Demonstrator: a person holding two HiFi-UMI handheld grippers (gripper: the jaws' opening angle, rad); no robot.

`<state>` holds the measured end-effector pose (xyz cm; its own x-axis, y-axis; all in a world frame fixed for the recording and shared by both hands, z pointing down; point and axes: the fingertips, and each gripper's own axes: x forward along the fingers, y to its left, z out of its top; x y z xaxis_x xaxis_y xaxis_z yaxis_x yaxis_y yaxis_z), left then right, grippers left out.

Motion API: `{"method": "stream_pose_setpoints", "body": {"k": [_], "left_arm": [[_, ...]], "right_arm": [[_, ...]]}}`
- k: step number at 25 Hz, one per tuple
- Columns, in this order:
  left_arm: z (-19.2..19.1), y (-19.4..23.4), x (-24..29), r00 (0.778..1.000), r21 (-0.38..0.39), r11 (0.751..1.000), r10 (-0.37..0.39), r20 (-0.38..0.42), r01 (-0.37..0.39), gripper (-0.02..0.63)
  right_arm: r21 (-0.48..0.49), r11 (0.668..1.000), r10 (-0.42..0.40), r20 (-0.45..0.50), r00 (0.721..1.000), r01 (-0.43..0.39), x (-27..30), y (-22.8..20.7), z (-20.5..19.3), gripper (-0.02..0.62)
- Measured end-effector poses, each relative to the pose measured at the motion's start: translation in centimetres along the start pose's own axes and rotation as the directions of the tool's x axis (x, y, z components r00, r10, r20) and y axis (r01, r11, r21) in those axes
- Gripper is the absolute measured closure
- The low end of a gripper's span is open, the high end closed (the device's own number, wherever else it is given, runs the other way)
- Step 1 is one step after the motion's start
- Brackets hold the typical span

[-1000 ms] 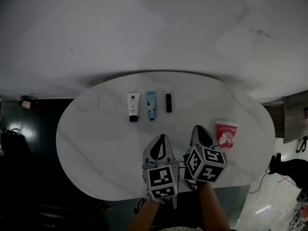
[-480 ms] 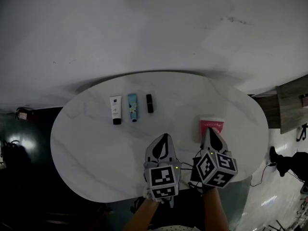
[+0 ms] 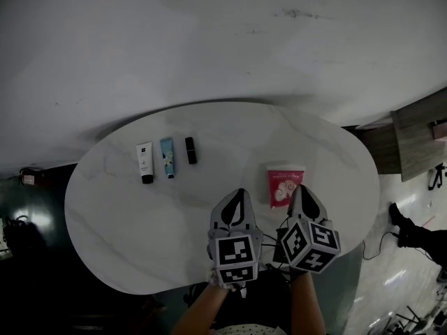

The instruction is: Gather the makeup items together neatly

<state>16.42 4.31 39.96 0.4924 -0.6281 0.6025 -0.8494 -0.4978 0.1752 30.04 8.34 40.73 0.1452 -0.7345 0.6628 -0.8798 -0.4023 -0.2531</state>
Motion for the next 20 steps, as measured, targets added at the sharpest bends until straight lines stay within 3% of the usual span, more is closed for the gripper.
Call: {"method": "stream_pose_setpoints", "body": {"k": [3,13,20], "left_arm": [[-0.2,-1.4,0.5,1.0,0.011,1.0,-0.015,-0.008,0.015,0.578],[-0.9,-3.9,2.0,0.999,0.028,0.999,-0.038,-0.033,0.039,0.578],[-1.6,-4.6,2.4,0.998,0.037,0.998,-0.04,-0.048,0.042,0.578]], "right_arm": [[0.005,1.0,-0.006,-0.023,1.0,0.006,0.1,-1.2,-0.4,0.56],[-0.004,1.0,-0.002,-0.093,0.996,0.001,0.9,-3.6,-1.9,0.543],[0.006,0.998,0.062,-0.119,0.991,-0.061,1.2,-3.3,-2.5,0.504]]}}
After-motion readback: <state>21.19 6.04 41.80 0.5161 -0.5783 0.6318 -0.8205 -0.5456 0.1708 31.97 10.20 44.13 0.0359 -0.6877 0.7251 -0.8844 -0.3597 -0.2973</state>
